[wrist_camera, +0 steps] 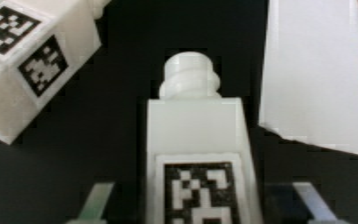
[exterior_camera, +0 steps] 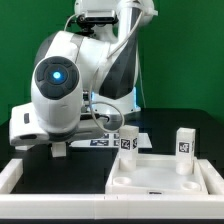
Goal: Assemble square table
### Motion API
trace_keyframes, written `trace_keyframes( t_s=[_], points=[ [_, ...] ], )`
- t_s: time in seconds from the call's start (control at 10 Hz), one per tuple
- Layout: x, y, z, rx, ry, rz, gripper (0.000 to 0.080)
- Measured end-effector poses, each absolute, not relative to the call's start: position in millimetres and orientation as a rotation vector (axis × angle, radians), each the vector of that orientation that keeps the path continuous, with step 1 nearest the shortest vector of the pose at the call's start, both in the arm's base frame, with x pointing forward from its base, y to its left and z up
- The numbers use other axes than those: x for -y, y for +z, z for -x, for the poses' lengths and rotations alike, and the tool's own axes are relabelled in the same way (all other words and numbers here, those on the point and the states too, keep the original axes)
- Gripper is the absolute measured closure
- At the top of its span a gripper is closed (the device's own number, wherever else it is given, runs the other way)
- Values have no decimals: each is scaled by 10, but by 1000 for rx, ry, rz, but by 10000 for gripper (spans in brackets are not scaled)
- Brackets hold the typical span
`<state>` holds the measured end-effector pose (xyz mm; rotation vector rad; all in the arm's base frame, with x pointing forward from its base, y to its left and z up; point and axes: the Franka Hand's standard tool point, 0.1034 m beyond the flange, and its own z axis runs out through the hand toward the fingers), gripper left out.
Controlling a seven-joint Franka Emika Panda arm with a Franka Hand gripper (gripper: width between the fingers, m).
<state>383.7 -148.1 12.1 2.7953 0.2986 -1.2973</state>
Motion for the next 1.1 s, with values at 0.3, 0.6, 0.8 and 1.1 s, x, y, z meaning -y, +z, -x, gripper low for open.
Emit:
trace_keyframes(
  t_s=[0.3,0.6,0.8,1.1],
  points=[
    [1481,121,-3837,-299,-1297,-2795,512],
    [1493,175,-3869,-338,-1309,-2790,512],
    [1433,637,-4200,-417,-1277,-2814,511],
    [1366,879,-4431,-441,-1103,-2875,511]
  ],
)
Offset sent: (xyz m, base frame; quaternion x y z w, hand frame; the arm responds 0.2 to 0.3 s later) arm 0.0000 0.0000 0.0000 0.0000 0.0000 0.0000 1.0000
